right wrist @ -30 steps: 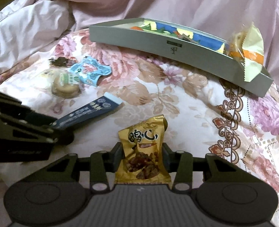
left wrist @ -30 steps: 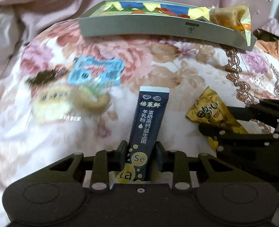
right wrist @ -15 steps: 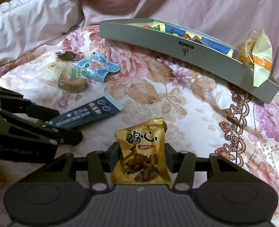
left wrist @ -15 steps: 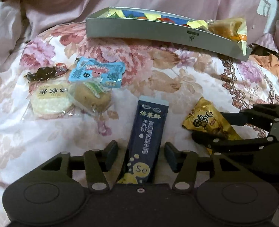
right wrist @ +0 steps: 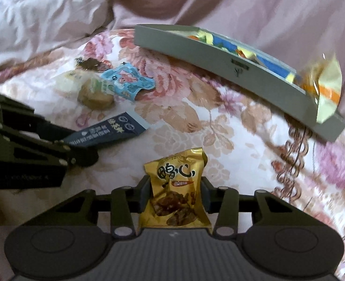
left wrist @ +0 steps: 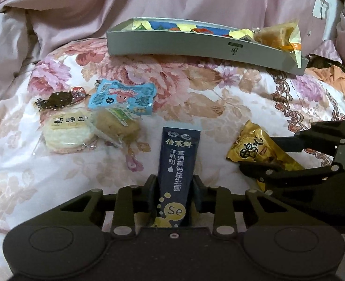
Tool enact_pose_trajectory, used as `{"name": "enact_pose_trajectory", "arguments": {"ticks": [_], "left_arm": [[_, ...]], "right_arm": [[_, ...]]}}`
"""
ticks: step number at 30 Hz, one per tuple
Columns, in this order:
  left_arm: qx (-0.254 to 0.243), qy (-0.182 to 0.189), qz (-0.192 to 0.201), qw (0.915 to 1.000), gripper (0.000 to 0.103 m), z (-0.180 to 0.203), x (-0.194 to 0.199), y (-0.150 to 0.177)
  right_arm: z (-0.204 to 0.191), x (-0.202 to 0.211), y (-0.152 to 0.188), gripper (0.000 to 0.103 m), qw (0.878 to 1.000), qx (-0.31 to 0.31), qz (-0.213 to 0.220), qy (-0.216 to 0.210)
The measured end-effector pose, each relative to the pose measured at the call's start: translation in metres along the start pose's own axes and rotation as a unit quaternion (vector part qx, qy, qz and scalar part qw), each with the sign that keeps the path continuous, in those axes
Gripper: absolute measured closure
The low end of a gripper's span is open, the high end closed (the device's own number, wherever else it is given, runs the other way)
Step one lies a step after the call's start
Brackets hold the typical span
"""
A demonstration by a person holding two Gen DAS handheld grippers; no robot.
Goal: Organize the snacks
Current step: 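Lift the blue stick and gold packet and carry both toward the grey tray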
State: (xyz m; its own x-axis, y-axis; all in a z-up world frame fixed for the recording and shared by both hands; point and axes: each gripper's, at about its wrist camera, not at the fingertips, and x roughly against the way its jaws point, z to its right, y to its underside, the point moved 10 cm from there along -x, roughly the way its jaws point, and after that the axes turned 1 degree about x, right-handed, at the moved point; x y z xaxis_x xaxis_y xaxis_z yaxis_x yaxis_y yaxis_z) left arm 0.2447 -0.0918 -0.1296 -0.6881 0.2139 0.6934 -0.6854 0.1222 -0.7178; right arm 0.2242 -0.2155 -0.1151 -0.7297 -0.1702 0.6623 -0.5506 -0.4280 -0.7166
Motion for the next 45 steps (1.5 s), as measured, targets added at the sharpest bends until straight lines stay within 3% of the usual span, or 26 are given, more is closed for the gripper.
{"name": "enact_pose_trajectory", "arguments": {"ticks": [6,12,25,32,40,45], "left_arm": [[-0.009,-0.011,0.019,0.9997,0.072,0.003,0.009,0.005],[-0.009,-0.016,0.038,0.9991,0.072,0.005,0.018,0.006],[0.016,-0.034,0.087,0.9955,0.073,0.004,0.045,-0.010],[0.022,-0.045,0.114,0.9922,0.073,0.007,0.057,-0.041],[0.018,-0.056,0.144,0.9878,0.073,0.016,0.053,-0.103],[0.042,-0.069,0.166,0.9828,0.073,0.015,0.047,-0.142]], "right_arm": [[-0.009,0.006,-0.003,0.055,0.995,0.080,0.026,0.051],[-0.012,0.009,-0.008,0.055,0.988,0.122,0.052,0.077],[0.001,0.041,-0.037,0.055,0.974,0.111,0.152,0.128],[0.017,0.056,-0.059,0.054,0.959,0.098,0.214,0.159],[0.051,0.066,-0.090,0.054,0.946,0.050,0.266,0.177],[0.067,0.065,-0.112,0.054,0.929,0.048,0.309,0.199]]}}
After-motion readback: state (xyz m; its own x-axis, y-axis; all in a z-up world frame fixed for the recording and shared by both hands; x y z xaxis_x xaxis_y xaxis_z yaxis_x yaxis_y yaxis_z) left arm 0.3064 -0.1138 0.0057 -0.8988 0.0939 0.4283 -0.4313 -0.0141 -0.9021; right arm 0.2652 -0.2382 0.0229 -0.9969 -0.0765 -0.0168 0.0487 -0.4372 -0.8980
